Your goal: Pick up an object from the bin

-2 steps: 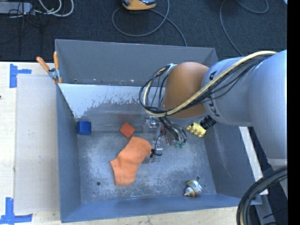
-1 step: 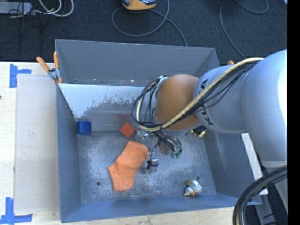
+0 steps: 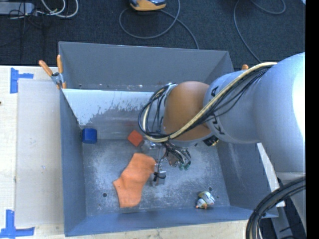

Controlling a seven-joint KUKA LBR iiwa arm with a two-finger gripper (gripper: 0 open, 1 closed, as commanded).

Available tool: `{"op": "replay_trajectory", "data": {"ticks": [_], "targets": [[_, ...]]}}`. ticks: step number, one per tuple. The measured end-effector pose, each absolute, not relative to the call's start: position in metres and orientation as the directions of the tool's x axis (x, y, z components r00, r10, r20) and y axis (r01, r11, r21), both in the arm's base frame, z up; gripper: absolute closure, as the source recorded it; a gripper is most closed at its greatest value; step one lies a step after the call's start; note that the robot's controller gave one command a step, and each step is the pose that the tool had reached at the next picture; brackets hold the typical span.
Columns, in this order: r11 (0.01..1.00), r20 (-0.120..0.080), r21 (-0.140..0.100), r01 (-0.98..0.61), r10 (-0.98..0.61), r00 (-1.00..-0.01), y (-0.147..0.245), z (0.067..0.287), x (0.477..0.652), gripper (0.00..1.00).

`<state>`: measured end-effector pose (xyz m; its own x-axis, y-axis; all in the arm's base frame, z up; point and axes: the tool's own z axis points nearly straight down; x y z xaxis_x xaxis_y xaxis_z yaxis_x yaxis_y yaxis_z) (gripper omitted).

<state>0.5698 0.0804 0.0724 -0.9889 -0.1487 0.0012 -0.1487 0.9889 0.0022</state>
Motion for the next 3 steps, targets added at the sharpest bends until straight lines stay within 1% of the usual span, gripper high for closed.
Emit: {"op": "replay_trajectory", "data": {"ticks": [1,2,3], "targets": [[0.995,0.001,0.0,-0.097,-0.097,-0.995,0.089,0.071,0.582,0.0],[0.905,0.002,0.002,-0.426,-0.426,-0.905,0.118,0.07,0.562,0.0],[0.991,0.002,0.0,-0.137,-0.137,-0.991,0.117,0.07,0.537,1.0]]}}
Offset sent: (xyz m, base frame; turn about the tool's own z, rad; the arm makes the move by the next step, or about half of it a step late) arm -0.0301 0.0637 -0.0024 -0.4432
